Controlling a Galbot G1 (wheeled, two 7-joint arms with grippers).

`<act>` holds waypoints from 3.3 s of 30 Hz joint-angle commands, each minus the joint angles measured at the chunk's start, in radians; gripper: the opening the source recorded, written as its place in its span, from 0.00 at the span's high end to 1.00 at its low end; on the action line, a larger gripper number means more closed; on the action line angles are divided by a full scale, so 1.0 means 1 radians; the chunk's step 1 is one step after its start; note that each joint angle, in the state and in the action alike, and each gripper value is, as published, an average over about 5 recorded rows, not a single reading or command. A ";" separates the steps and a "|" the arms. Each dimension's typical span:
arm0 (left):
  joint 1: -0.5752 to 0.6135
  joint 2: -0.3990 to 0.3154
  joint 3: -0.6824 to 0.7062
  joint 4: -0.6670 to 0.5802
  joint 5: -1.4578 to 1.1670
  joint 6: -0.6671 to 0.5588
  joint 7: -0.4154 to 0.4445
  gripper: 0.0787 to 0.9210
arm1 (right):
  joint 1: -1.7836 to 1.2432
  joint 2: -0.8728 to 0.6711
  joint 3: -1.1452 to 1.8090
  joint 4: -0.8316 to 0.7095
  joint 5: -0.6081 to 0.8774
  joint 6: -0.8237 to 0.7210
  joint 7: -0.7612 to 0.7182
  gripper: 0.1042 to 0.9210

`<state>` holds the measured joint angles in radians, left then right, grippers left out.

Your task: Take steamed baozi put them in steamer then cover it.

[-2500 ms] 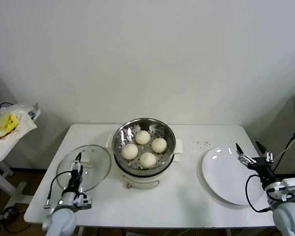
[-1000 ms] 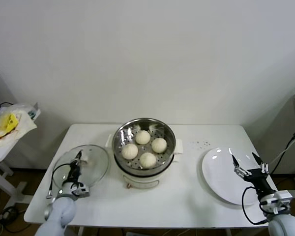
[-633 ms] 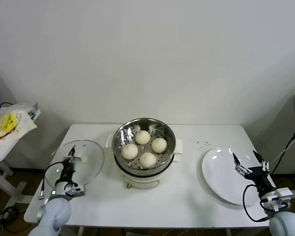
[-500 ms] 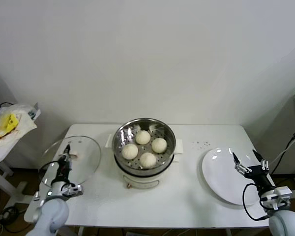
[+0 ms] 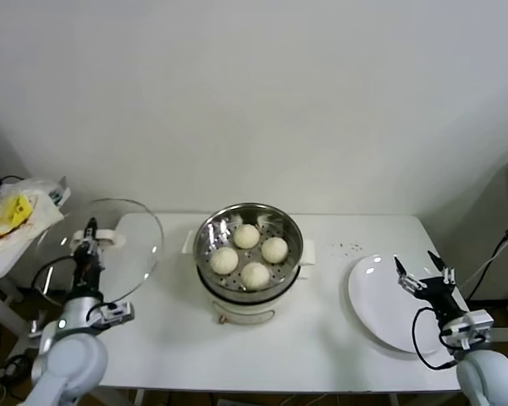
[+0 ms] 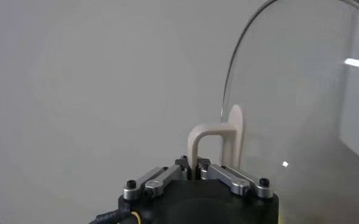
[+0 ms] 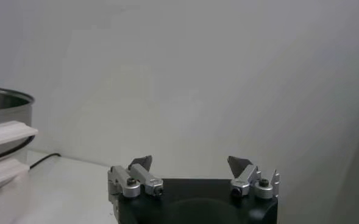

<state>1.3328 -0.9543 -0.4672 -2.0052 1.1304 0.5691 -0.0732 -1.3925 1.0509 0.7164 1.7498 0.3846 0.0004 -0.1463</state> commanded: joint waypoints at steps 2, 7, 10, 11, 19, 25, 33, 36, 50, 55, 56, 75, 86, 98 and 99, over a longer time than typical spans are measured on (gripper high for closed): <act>-0.311 0.129 0.364 -0.164 -0.001 0.216 0.167 0.92 | 0.064 -0.004 -0.054 -0.027 -0.032 -0.006 0.001 0.12; -0.509 -0.001 0.527 -0.073 0.143 0.216 0.288 0.92 | 0.093 -0.018 -0.071 -0.044 -0.041 -0.007 0.000 0.12; -0.537 -0.082 0.576 -0.021 0.198 0.216 0.338 0.92 | 0.097 -0.013 -0.070 -0.045 -0.046 -0.007 0.000 0.12; -0.538 -0.105 0.586 -0.006 0.215 0.216 0.345 0.92 | 0.096 -0.010 -0.069 -0.045 -0.048 -0.006 0.000 0.12; -0.517 -0.332 0.622 0.142 0.336 0.216 0.372 0.92 | 0.077 0.015 -0.051 -0.047 -0.071 0.003 -0.005 0.12; -0.508 -0.424 0.660 0.200 0.330 0.216 0.355 0.92 | 0.059 0.020 -0.024 -0.047 -0.074 0.011 -0.015 0.12; -0.485 -0.458 0.663 0.236 0.317 0.216 0.337 0.92 | 0.043 0.030 -0.004 -0.049 -0.076 0.020 -0.033 0.12; -0.479 -0.461 0.666 0.247 0.310 0.216 0.329 0.92 | 0.043 0.034 -0.007 -0.049 -0.079 0.022 -0.039 0.12; -0.488 -0.453 0.653 0.283 0.303 0.216 0.344 0.92 | 0.045 0.039 -0.010 -0.053 -0.085 0.029 -0.050 0.12; -0.489 -0.439 0.663 0.283 0.297 0.216 0.344 0.92 | 0.047 0.041 -0.008 -0.054 -0.086 0.031 -0.052 0.12; -0.490 -0.439 0.662 0.284 0.297 0.216 0.344 0.92 | 0.047 0.042 -0.009 -0.054 -0.087 0.031 -0.052 0.12; -0.481 -0.428 0.651 0.299 0.296 0.216 0.337 0.92 | 0.039 0.045 -0.007 -0.056 -0.098 0.038 -0.070 0.12; -0.477 -0.399 0.647 0.251 0.261 0.216 0.366 0.89 | 0.036 0.043 -0.005 -0.039 -0.088 -0.031 -0.068 0.12; -0.332 -0.260 0.578 -0.065 0.141 0.216 0.380 0.50 | 0.041 0.047 0.009 -0.032 -0.075 -0.139 -0.052 0.12; -0.317 -0.256 0.573 -0.091 0.127 0.216 0.379 0.47 | 0.042 0.047 0.007 -0.032 -0.075 -0.140 -0.051 0.12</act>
<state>0.9000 -1.3025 0.1461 -1.8501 1.3504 0.7372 0.2994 -1.3537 1.0972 0.7210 1.7122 0.2942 -0.0674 -0.2095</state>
